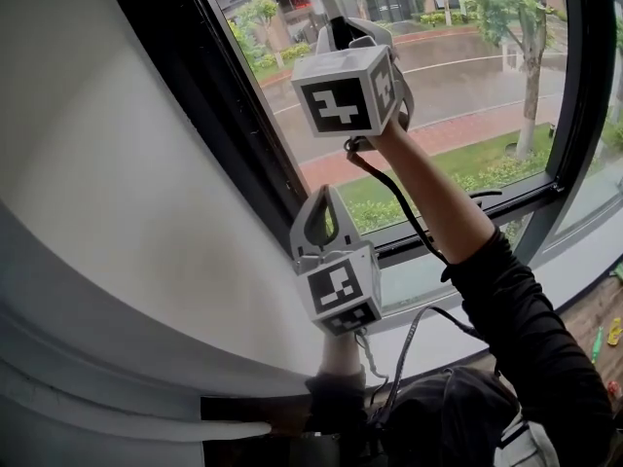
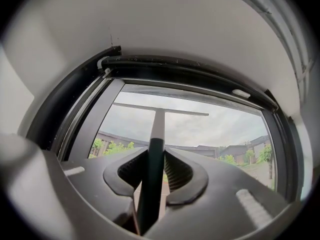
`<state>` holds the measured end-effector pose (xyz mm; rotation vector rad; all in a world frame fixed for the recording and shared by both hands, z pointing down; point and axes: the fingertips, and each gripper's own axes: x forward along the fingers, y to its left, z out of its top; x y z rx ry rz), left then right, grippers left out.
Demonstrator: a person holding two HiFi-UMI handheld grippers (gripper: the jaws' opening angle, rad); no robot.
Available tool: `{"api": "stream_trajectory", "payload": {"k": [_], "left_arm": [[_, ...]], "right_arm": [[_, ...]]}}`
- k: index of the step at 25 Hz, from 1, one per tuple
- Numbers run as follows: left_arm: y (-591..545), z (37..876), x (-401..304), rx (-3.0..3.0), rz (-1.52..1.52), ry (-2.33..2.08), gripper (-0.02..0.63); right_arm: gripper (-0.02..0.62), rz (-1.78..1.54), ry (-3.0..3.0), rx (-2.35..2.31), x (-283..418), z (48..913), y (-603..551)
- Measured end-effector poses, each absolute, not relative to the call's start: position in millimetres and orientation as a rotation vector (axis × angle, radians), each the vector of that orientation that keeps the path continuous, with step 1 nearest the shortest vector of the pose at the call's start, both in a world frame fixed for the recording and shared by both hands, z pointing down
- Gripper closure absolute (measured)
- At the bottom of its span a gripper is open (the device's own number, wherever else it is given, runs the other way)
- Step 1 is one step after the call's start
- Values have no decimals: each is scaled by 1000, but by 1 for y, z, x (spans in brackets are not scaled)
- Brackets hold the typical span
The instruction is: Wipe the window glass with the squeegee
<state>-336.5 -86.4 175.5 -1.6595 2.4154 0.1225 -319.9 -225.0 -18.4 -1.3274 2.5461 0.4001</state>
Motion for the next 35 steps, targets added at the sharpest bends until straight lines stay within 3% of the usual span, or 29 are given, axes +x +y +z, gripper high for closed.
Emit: {"api": "stream_trajectory", "payload": {"k": [35], "left_arm": [[-70, 210, -352, -1684, 121, 2493, 607]], "right_arm": [[503, 372, 2586, -1365, -330, 46, -214]]}}
